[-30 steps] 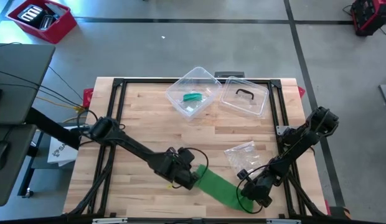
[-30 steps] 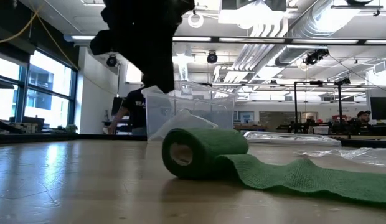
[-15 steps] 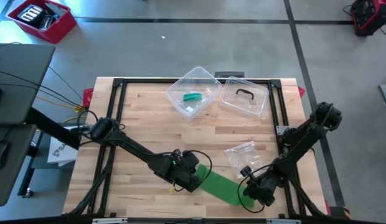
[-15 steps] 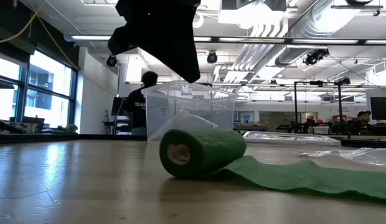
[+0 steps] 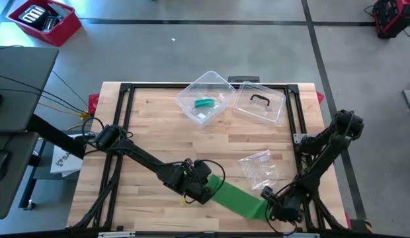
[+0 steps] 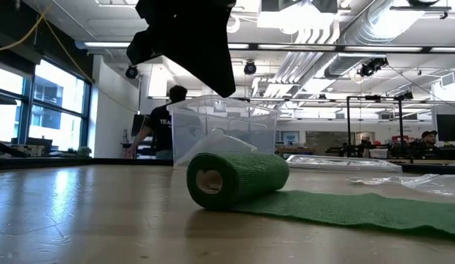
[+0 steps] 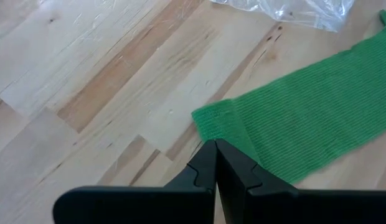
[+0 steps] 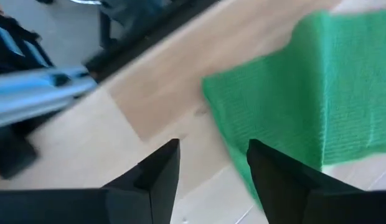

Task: Roll bandage
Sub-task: Roll the green bandage

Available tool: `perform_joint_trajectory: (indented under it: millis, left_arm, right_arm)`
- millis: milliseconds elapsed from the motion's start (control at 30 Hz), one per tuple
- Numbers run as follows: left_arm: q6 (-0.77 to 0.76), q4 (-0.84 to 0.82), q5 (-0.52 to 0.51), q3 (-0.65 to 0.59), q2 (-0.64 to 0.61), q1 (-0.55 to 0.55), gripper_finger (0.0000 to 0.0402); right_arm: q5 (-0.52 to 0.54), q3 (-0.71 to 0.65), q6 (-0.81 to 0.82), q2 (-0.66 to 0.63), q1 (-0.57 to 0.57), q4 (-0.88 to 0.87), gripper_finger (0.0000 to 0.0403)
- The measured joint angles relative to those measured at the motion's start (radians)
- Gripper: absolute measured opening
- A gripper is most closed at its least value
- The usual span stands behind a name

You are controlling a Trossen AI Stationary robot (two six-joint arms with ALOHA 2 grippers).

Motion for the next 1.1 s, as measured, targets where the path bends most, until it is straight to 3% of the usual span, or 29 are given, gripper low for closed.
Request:
perform_joint_trajectory:
  millis: [233, 467, 633, 867, 1100]
  left_arm:
    - [-0.009, 0.003, 0.0, 0.0, 0.0, 0.0, 0.0]
    - [0.001, 0.042, -0.008, 0.0, 0.0, 0.0, 0.0]
    - [0.001, 0.057, -0.028, 0.002, 0.008, 0.001, 0.0]
    - [-0.171, -0.068, 0.035, -0.037, 0.011, 0.009, 0.0]
    - [-0.209, 0.219, 0.143, -0.165, 0.026, 0.02, 0.0]
  right_arm:
    - [0.055, -0.018, 0.002, 0.081, 0.001, 0.07, 0.0126]
    - [0.025, -0.004, 0.042, 0.084, 0.018, 0.059, 0.001]
    - [-0.027, 0.039, 0.122, 0.061, 0.048, 0.035, 0.0008]
    - [-0.013, 0.045, 0.134, 0.061, 0.061, 0.027, 0.0001]
    - [-0.013, 0.045, 0.135, 0.061, 0.061, 0.014, 0.0001]
